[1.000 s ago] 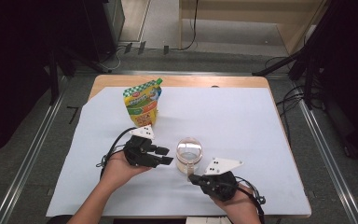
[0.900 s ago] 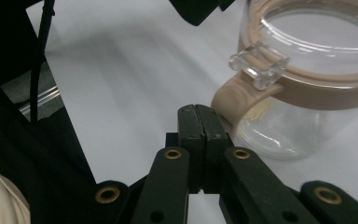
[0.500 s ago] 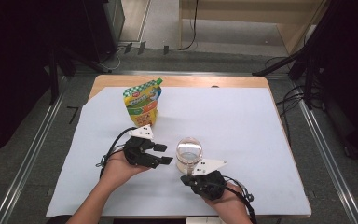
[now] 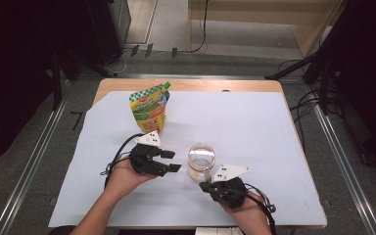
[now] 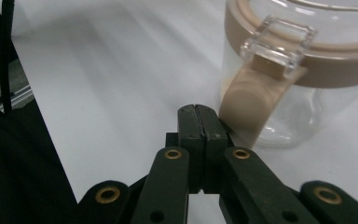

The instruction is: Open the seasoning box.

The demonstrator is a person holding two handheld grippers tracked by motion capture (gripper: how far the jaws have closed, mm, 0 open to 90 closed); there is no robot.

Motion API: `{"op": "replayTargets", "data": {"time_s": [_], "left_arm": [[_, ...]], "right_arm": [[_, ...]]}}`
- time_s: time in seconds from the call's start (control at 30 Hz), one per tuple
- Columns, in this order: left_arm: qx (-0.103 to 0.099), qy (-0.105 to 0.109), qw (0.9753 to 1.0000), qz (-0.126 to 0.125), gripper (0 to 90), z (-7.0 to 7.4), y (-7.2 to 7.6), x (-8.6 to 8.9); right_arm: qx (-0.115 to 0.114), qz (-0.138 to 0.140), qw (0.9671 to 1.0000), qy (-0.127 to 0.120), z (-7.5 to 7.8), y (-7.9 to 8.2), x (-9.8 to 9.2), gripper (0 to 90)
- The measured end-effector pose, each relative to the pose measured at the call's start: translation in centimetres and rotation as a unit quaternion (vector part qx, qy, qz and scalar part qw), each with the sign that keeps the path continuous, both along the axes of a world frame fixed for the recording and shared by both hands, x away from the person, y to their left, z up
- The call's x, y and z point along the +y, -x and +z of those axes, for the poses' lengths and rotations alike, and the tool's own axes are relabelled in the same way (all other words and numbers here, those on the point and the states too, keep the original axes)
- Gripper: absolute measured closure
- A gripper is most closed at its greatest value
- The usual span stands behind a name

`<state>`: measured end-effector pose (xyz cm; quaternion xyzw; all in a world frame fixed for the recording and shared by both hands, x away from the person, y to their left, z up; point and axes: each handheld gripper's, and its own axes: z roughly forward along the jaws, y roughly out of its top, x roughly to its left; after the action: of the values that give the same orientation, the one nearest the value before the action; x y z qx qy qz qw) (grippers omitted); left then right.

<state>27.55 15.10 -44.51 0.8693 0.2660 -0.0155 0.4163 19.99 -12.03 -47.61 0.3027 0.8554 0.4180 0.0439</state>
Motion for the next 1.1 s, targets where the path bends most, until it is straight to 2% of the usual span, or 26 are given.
{"op": "replayTargets", "data": {"time_s": [0.3,0.47,0.57,0.7,0.93,1.1], "left_arm": [[-0.004,-0.008,0.9999,-0.007,43.9,-0.2,0.1,-0.4],[-0.006,-0.007,0.9999,-0.012,43.2,-0.2,0.2,-0.5],[-0.007,-0.004,0.9999,-0.011,41.4,-0.2,0.3,-0.6],[-0.006,0.011,0.9998,-0.016,39.1,0.0,0.0,-0.5],[0.006,-0.008,0.9993,-0.036,32.3,-0.2,-0.3,-1.3],[0.003,-0.011,0.9991,-0.042,31.2,0.1,-0.5,-1.8]], "right_arm": [[0.002,-0.017,0.9998,0.004,-0.1,-0.4,-1.3,90.0],[0.013,-0.041,0.9991,0.005,-0.1,-0.9,-2.5,90.0],[0.016,-0.054,0.9984,0.005,-0.1,-1.3,-3.2,90.0],[0.020,-0.066,0.9975,0.011,0.0,-1.9,-4.1,90.0],[0.017,-0.080,0.9963,0.026,0.0,-3.0,-5.3,90.0],[0.021,-0.091,0.9952,0.029,-0.2,-3.7,-5.9,90.0]]}}
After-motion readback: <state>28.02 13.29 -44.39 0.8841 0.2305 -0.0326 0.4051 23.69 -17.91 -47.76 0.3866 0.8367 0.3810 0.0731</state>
